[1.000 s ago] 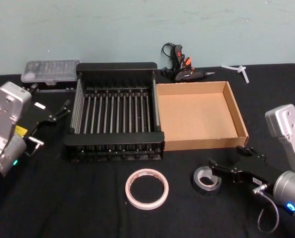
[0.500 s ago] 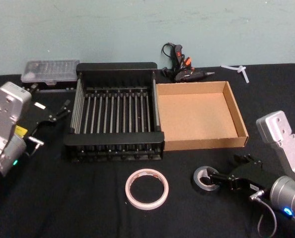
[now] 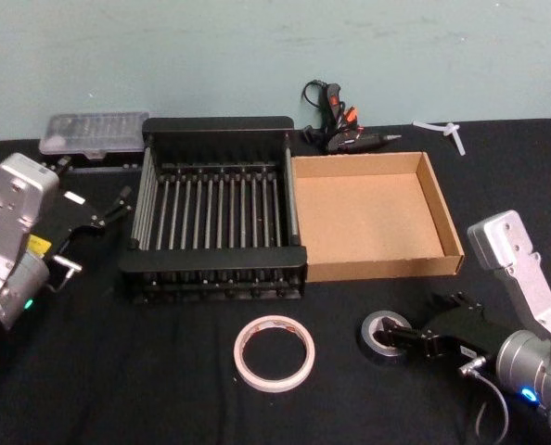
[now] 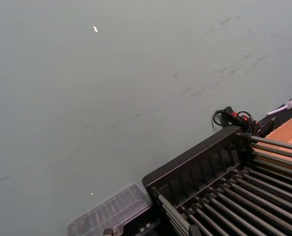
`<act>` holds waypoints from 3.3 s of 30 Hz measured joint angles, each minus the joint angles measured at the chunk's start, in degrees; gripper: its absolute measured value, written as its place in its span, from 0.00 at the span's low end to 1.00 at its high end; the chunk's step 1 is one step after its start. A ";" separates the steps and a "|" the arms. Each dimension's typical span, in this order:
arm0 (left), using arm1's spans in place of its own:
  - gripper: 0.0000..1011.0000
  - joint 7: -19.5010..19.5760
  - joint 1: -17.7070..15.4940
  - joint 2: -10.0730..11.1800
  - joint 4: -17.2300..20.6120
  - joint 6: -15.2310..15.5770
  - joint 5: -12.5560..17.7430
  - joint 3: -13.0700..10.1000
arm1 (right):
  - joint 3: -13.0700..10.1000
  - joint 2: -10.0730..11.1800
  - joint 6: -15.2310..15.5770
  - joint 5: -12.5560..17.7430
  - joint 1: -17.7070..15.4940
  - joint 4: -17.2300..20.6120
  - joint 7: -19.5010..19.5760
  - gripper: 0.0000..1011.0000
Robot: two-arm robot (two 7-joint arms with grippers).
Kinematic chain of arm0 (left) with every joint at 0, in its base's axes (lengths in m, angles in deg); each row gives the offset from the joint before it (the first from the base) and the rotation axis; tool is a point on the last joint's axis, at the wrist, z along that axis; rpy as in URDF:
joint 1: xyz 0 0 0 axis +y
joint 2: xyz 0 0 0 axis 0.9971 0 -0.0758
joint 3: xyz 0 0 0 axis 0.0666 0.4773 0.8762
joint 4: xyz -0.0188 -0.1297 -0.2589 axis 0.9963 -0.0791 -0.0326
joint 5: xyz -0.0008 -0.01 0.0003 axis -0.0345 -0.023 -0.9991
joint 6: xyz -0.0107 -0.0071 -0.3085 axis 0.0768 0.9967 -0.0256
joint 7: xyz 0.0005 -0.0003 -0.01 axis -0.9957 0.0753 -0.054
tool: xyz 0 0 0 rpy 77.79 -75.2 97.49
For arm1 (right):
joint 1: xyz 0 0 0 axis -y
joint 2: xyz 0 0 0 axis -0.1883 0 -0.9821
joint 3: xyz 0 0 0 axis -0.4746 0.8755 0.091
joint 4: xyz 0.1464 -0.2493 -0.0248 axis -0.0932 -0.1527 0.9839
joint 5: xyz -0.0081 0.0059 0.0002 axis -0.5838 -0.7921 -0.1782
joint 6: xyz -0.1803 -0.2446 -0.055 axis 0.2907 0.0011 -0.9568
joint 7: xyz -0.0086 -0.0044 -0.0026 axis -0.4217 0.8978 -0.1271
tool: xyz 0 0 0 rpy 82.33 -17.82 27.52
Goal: Pick up the white tape and place it into the black box , Pick up the silver tape and place it into the brown box.
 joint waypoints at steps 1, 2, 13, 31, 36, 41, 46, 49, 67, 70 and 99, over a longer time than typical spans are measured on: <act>0.99 0.00 0.00 0.00 0.00 0.00 0.00 0.00 | 0.01 -0.08 0.02 -0.10 0.08 -0.09 -0.11 0.99; 0.99 0.00 0.00 0.00 0.00 0.00 0.00 0.00 | 0.03 -0.15 0.04 -0.21 0.15 -0.18 -0.21 0.99; 0.99 0.00 0.00 0.00 0.00 0.00 0.00 0.00 | 0.11 -0.82 0.39 -1.65 0.48 -0.98 -0.89 0.99; 0.99 0.00 0.00 0.00 0.00 0.00 0.00 0.00 | 0.05 -0.73 0.33 -1.31 0.42 -0.85 -0.87 0.79; 0.99 0.00 0.00 0.00 0.00 0.00 0.00 0.00 | 0.03 -0.71 0.32 -1.25 0.40 -0.82 -0.84 0.66; 0.99 0.00 0.00 0.00 0.00 0.00 0.00 0.00 | 0.01 -0.70 0.31 -1.21 0.39 -0.81 -0.82 0.53; 0.99 0.00 0.00 0.00 0.00 0.00 0.00 0.00 | 0.00 -0.70 0.32 -1.18 0.39 -0.81 -0.80 0.32; 0.99 0.00 0.00 0.00 0.00 0.00 0.00 0.00 | 0.01 -0.71 0.32 -1.16 0.39 -0.81 -0.79 0.24; 0.99 0.00 0.00 0.00 0.00 0.00 0.00 0.00 | -1.71 -1.00 -0.28 -1.22 -0.16 0.58 -2.85 0.16; 0.99 0.00 0.00 0.00 0.00 0.00 0.00 0.00 | -2.26 -0.78 -0.56 -1.21 -0.19 1.52 -3.31 0.16; 0.99 0.00 0.00 0.00 0.00 0.00 0.00 0.00 | -2.03 -3.60 -4.90 -6.75 11.84 -5.06 -3.55 0.16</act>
